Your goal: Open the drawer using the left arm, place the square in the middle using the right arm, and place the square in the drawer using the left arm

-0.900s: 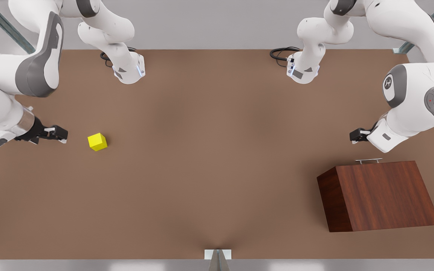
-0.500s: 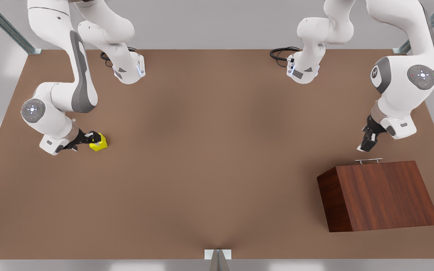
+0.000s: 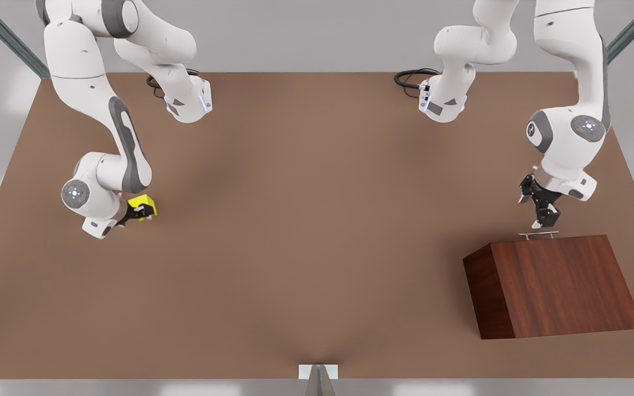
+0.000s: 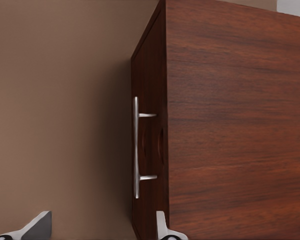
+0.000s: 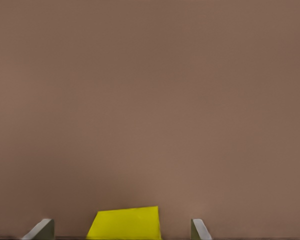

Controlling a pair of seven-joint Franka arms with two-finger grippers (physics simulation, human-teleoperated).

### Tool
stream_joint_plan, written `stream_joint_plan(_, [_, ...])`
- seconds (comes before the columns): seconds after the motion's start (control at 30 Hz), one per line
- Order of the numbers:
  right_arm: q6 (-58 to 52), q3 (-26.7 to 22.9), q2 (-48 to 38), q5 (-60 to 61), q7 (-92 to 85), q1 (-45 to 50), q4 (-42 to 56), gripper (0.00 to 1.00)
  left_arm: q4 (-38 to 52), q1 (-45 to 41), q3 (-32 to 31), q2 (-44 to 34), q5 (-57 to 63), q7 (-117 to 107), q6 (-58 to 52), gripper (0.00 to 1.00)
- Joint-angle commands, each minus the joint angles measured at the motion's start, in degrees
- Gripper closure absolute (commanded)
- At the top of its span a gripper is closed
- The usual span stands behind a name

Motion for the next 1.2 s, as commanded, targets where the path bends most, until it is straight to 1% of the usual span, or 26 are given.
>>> stream_joint_plan(0.0, [0.37, 0.0, -0.01, 0.01, -0.37, 0.03, -0.42, 0.0, 0.08, 0.85, -0.04, 0.45, 0.05, 0.0, 0.09, 0.0])
stream_joint_plan(0.03, [0.72, 0.0, -0.01, 0.01, -0.64, -0.06, -0.68, 0.0, 0.08, 2.43, 0.05, 1.51, 0.05, 0.0, 1.5, 0.0])
stream_joint_plan(0.1, [0.99, 0.0, 0.34, 0.01, -1.87, -0.15, -1.12, 0.0, 0.08, 2.87, 0.05, 3.09, 0.05, 0.09, 2.9, 0.0])
stream_joint_plan(0.17, [1.34, 0.0, 0.87, 0.01, -1.96, -0.15, -1.39, 0.0, 0.08, 3.66, 1.72, 3.7, 0.14, 1.05, 3.78, 0.0])
stream_joint_plan(0.2, [3.97, 0.0, 1.31, 0.1, -1.96, -0.23, -2.97, 0.0, 0.08, 3.66, 1.81, 3.88, 0.14, 1.05, 3.87, 0.0])
stream_joint_plan(0.27, [5.55, -0.09, 2.01, 0.1, -2.83, -0.94, -3.67, 0.0, 0.08, 4.28, 2.16, 4.32, 0.14, 3.07, 4.4, 0.0])
stream_joint_plan(0.37, [5.73, -0.09, 2.01, 0.18, -2.92, -1.03, -4.55, 0.0, 0.08, 4.89, 2.16, 5.73, 0.14, 3.16, 5.54, 0.0])
stream_joint_plan(0.4, [5.64, -0.09, 1.92, 0.18, -3.01, -1.03, -4.55, 0.03, 0.17, 4.89, 2.16, 6.08, 0.14, 3.16, 5.72, 0.0])
stream_joint_plan(0.43, [5.56, 0.0, 1.75, 0.18, -3.01, -0.94, -4.55, 0.03, 0.17, 4.89, 2.16, 6.25, 0.05, 3.16, 5.72, 0.0])
stream_joint_plan(0.47, [5.64, -0.09, 1.75, 0.18, -3.8, -0.94, -4.73, 0.13, 0.35, 4.89, 2.16, 6.43, 0.05, 3.16, 6.07, 0.0])
stream_joint_plan(0.5, [5.64, -0.09, 1.75, 0.18, -4.42, -1.03, -4.82, 0.27, 0.35, 4.89, 2.16, 6.78, 0.05, 3.16, 6.51, 0.0])
stream_joint_plan(0.8, [5.64, -0.09, 1.57, 0.18, -5.65, -0.94, -4.73, 0.27, 0.52, 4.89, 1.9, 8.27, 0.05, 3.16, 7.83, 0.0])
stream_joint_plan(0.97, [3.1, 0.26, -2.56, 0.45, -4.59, -0.15, -4.2, 0.26, 0.52, 4.8, 1.37, 9.42, -0.04, 3.16, 8.62, 0.0])
stream_joint_plan(1.0, [2.48, 2.01, -3.44, 0.71, -1.26, 0.03, -4.2, 0.26, 0.52, 4.8, 1.37, 9.77, -0.04, 3.16, 9.23, 0.0])
stream_joint_plan(1.07, [2.13, 7.9, -4.05, 0.71, 10.34, 0.38, -3.15, 0.25, 0.52, 4.8, 1.19, 10.21, -0.04, 3.16, 9.41, 0.0])
stream_joint_plan(1.13, [1.34, 8.96, -2.56, 0.89, 22.03, 5.74, 0.28, 0.25, 0.52, 4.8, 0.93, 10.82, -0.13, 3.16, 9.41, 0.0])
stream_joint_plan(1.17, [1.25, 10.89, -1.59, 0.97, 30.9, 8.2, 2.48, 0.25, 0.44, 4.8, 0.93, 11.26, -0.04, 3.16, 9.41, 0.0])
